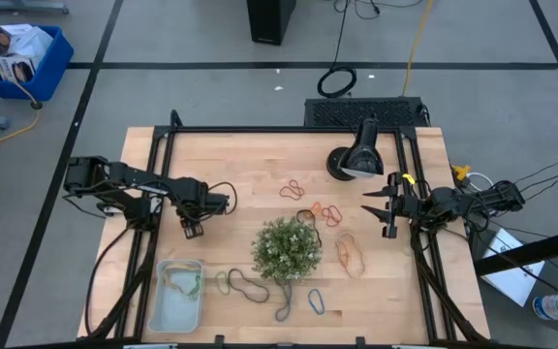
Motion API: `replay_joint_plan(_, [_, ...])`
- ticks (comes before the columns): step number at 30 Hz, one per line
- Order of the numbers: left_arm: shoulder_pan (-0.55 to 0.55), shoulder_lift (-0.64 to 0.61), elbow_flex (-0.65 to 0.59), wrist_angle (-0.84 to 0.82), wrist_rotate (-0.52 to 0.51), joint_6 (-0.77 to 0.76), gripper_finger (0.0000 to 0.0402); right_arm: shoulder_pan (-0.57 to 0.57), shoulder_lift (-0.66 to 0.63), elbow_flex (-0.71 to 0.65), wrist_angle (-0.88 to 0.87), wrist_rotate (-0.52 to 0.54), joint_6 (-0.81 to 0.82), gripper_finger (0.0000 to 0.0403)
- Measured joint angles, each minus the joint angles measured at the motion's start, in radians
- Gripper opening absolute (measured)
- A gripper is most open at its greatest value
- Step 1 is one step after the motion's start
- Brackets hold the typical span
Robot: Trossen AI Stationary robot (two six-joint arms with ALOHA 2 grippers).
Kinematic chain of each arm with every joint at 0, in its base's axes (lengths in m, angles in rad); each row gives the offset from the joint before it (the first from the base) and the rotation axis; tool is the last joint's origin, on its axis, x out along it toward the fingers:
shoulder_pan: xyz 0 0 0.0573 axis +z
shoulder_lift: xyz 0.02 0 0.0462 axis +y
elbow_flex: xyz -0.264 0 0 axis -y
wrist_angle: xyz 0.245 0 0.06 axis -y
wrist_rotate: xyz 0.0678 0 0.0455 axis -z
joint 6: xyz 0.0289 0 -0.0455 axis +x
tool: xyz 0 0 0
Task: Pick and place rubber bands into bin
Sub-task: Put the left orange rubber band into the blue bin
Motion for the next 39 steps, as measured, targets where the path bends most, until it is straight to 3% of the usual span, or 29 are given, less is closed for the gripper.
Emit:
replay_joint_plan(16, [-0.003, 0.0, -0.001, 0.038, 0.03, 0.026, 0.0161, 0.0, 0.0, 0.0, 0.0, 0.0, 0.0, 0.0146])
replay_joint_plan(27, [-0.002, 0.126, 0.009, 0.035, 0.045, 0.033, 0.0158, 0.0, 0.0, 0.0, 0.0, 0.0, 0.0, 0.0146])
replay_joint_plan(30, [-0.002, 0.122, 0.009, 0.031, 0.046, 0.033, 0.0136, 0.0, 0.0, 0.0, -0.001, 0.0, 0.0, 0.0146])
replay_joint_plan(39, [-0.003, 0.118, 0.007, 0.039, 0.009, -0.001, 0.0018, 0.0, 0.0, 0.0, -0.001, 0.0, 0.0, 0.0146])
